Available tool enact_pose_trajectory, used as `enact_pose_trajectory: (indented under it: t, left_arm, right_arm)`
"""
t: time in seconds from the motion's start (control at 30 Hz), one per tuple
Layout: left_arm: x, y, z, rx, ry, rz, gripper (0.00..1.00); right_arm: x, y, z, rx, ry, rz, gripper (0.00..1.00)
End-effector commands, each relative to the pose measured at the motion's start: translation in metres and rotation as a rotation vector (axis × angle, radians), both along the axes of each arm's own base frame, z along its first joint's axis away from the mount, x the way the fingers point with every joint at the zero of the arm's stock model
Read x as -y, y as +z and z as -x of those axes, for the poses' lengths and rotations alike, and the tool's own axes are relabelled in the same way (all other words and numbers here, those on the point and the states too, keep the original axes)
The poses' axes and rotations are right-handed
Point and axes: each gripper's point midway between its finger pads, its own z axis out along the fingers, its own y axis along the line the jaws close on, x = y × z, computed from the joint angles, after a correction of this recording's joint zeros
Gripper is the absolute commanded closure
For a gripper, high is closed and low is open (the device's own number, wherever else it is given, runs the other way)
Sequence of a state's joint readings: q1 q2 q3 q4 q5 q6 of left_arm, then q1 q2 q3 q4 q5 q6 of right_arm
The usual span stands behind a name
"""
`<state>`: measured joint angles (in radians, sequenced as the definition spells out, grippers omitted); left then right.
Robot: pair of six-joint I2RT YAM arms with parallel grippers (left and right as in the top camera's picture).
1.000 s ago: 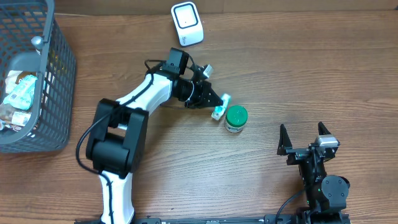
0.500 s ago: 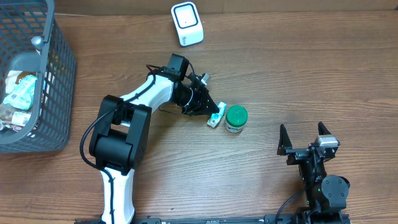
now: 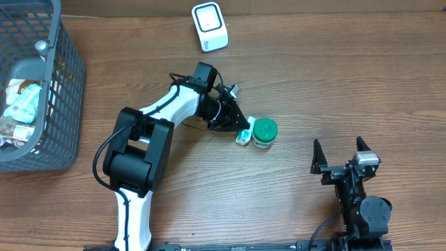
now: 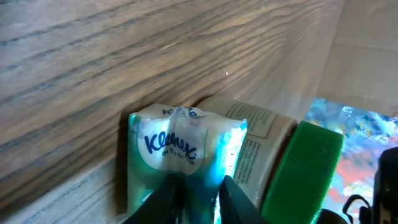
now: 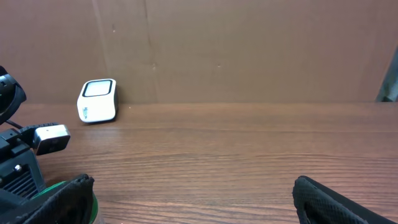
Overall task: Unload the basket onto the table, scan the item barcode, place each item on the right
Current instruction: 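Open the left gripper and release the Kleenex pack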
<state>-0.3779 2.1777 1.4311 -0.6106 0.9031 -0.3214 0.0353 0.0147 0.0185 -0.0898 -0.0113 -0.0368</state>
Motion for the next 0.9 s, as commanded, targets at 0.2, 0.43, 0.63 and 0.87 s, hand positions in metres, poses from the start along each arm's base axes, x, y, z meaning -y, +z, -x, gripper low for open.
enact_pose_trajectory:
  t: [0.2,0.43,0.63,0.87]
  left_arm:
    - [0.001,0.018,-0.003,0.013,-0.001,0.056,0.69]
    - [-0.007,0.046,-0.019,0.144,0.030,-0.013,0.58]
    - [-0.019,0.096,-0.033,0.319,0.076,-0.060,0.47]
    - [-0.056,0.182,-0.054,0.572,0.184,-0.203,0.20]
  right_arm:
    - [-0.002,-0.001,0.000,0.007,0.007,-0.003,0.00]
    - [-0.002,-0.001,0.000,0.006,0.007,-0.003,0.00]
    - [-0.002,-0.001,0.000,0.006,0.007,-0.003,0.00]
    - [-0.002,-0.001,0.000,0.007,0.007,-0.003,0.00]
